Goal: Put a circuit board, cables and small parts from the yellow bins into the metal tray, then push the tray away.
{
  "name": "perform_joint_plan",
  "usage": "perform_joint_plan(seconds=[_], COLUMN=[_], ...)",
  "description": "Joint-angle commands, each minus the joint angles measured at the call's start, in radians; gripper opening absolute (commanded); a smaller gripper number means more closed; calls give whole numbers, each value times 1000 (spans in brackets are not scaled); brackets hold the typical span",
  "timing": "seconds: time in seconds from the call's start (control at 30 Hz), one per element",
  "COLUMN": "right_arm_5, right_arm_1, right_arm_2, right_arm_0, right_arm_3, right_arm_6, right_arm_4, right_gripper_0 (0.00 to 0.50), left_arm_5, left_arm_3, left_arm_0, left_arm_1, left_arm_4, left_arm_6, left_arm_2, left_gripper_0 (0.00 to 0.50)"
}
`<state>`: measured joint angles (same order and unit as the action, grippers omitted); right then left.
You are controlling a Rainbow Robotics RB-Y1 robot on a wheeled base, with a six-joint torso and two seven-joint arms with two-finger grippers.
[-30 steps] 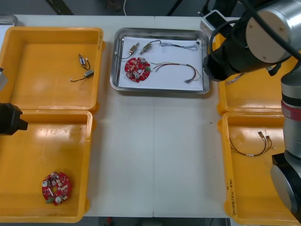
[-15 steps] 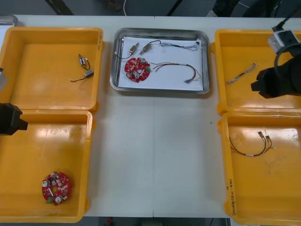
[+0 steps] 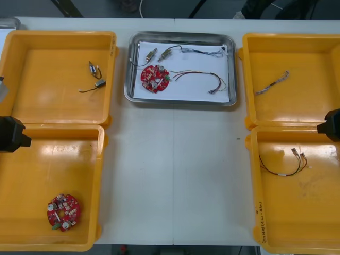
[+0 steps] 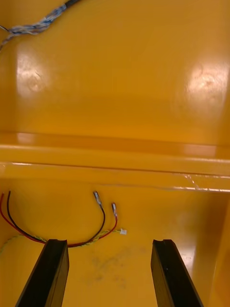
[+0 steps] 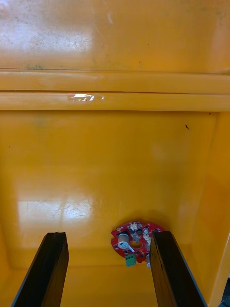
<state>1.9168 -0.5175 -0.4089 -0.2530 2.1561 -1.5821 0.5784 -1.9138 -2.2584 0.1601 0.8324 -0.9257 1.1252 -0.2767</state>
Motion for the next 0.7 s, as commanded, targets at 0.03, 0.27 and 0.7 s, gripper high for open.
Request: perform_joint_plan(seconds=[0.03, 0.27, 0.7], right_arm_5=[3, 3, 3], right_arm_1=[-49, -49, -56], right_arm_2=[-39, -93, -97], right_arm_0=[55, 109, 149], right_arm_3=[38, 39, 47], right_arm_6=[39, 47, 54], right_arm_4=[20, 81, 94], right_gripper_0=[500, 500, 500], left_arm_5=[-6, -6, -6], left_arm_3=[-29, -29, -29], left_arm_0=[-16, -16, -16], left_arm_1=[40, 40, 40], left_arm_4=[-4, -4, -4], left_arm_6=[76, 76, 76], left_arm_2=[-33, -33, -33], left_gripper_0=[500, 500, 500])
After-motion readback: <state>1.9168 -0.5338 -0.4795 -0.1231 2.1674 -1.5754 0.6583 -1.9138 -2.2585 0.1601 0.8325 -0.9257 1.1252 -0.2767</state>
